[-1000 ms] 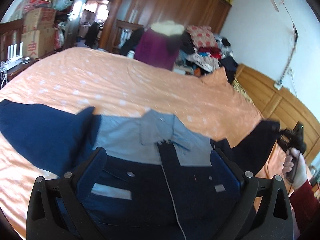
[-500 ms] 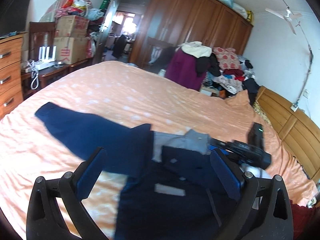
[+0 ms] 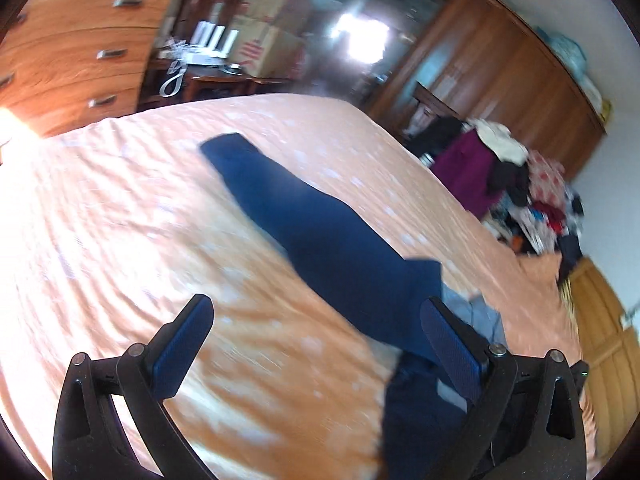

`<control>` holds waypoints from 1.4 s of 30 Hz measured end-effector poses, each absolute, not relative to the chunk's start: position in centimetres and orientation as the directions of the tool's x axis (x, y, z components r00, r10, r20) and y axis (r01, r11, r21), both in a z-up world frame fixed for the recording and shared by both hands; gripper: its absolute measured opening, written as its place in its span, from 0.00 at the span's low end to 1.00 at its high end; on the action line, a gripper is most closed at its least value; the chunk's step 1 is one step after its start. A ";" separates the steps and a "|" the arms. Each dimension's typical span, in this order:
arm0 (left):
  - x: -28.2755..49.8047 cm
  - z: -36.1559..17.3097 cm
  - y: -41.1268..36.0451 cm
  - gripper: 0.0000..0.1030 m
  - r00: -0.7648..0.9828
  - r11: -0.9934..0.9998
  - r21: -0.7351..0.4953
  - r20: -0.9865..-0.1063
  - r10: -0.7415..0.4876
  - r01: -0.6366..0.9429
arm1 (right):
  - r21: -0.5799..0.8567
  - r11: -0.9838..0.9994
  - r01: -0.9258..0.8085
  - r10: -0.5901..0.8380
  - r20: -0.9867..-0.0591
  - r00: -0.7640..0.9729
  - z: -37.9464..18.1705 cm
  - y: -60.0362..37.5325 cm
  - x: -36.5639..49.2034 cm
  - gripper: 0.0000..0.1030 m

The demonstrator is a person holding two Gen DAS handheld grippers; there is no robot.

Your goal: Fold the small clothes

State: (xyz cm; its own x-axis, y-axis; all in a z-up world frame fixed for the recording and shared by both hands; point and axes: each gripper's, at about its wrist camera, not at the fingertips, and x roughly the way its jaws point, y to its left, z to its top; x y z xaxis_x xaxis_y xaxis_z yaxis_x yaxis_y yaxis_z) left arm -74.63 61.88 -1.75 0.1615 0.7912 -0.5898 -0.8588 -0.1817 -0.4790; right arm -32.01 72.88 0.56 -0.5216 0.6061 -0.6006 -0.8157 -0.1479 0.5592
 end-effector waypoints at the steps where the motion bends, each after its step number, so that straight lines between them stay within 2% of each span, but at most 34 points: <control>1: -75.1 -1.8 62.0 1.00 0.157 -0.185 -0.481 -0.586 0.795 -0.857 | 0.543 -0.155 -0.825 0.590 -0.619 -0.518 0.2 74.3 -33.1 0.33; 5: -75.6 -2.1 62.8 1.00 0.168 -0.171 -0.473 -0.591 0.789 -0.864 | 0.541 -0.084 -0.837 0.443 -0.732 -0.518 -6.4 79.5 -35.9 0.33; 6: -75.7 -2.1 63.1 1.00 0.170 -0.167 -0.471 -0.592 0.788 -0.866 | 0.540 -0.094 -0.836 0.472 -0.716 -0.515 -6.1 79.4 -35.9 0.34; 7: -75.8 -2.0 63.2 1.00 0.171 -0.166 -0.469 -0.593 0.787 -0.867 | 0.548 -0.097 -0.831 0.474 -0.709 -0.523 -5.6 79.2 -35.8 0.39; 8: -76.1 -2.1 63.3 1.00 0.170 -0.167 -0.468 -0.596 0.785 -0.868 | 0.565 -0.091 -0.820 0.488 -0.693 -0.531 -4.6 78.5 -35.3 0.47; 9: -76.4 -2.3 63.3 1.00 0.165 -0.172 -0.464 -0.600 0.783 -0.869 | 0.573 -0.097 -0.814 0.522 -0.667 -0.532 -3.4 77.7 -34.4 0.49; 13: -77.0 -3.4 63.3 1.00 0.164 -0.177 -0.455 -0.614 0.772 -0.873 | 0.527 -0.109 -0.843 0.638 -0.613 -0.466 -0.3 74.9 -32.0 0.49; 15: -77.0 -4.3 63.2 1.00 0.175 -0.181 -0.467 -0.620 0.765 -0.865 | 0.512 -0.053 -0.857 0.703 -0.590 -0.396 0.2 74.2 -29.2 0.49; 16: -77.0 -4.7 63.1 1.00 0.184 -0.181 -0.478 -0.620 0.763 -0.860 | 0.526 -0.001 -0.851 0.710 -0.598 -0.371 -0.6 74.4 -27.6 0.49; 18: -76.9 -5.1 62.8 1.00 0.194 -0.179 -0.485 -0.622 0.759 -0.856 | 0.534 0.133 -0.835 0.668 -0.670 -0.322 -4.1 75.9 -24.6 0.49; 20: -76.7 -5.2 62.7 1.00 0.194 -0.177 -0.482 -0.624 0.757 -0.858 | 0.605 0.166 -0.779 0.614 -0.681 -0.398 -7.9 77.0 -23.1 0.47; 21: -76.6 -5.3 62.7 1.00 0.198 -0.175 -0.481 -0.627 0.754 -0.859 | 0.608 0.158 -0.778 0.634 -0.667 -0.393 -7.6 76.9 -23.0 0.46; 23: -76.7 -5.2 62.6 1.00 0.199 -0.177 -0.482 -0.629 0.752 -0.858 | 0.589 0.168 -0.790 0.656 -0.665 -0.357 -5.6 76.6 -23.2 0.50; 26: -77.1 -4.5 62.3 1.00 0.192 -0.173 -0.481 -0.616 0.764 -0.859 | 0.550 0.081 -0.831 0.714 -0.614 -0.337 -1.2 75.2 -27.4 0.53; 28: -77.3 -4.3 62.0 1.00 0.184 -0.173 -0.480 -0.609 0.772 -0.860 | 0.521 -0.075 -0.850 0.683 -0.595 -0.424 0.4 74.7 -33.6 0.55; 32: -77.3 -4.7 61.8 1.00 0.199 -0.171 -0.501 -0.602 0.773 -0.849 | 0.350 -0.322 -0.880 0.565 -0.674 -0.475 -0.5 74.2 -44.3 0.54; 35: -77.2 -4.6 61.7 1.00 0.213 -0.158 -0.501 -0.603 0.769 -0.851 | 0.257 -0.319 -0.912 0.565 -0.721 -0.401 -2.0 74.8 -46.5 0.54; 42: -78.1 -4.6 61.7 1.00 0.220 -0.158 -0.517 -0.595 0.773 -0.841 | 0.273 -0.296 -0.915 0.542 -0.741 -0.396 -2.9 74.9 -45.9 0.56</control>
State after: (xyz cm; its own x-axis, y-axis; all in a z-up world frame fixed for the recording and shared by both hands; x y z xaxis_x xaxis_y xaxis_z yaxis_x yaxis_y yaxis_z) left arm -78.07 61.66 -4.60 0.2205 0.7729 -0.5950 -0.8409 -0.1585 -0.5174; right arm -45.88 74.85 -2.92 -0.3965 0.5415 -0.7413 -0.9152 -0.2961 0.2732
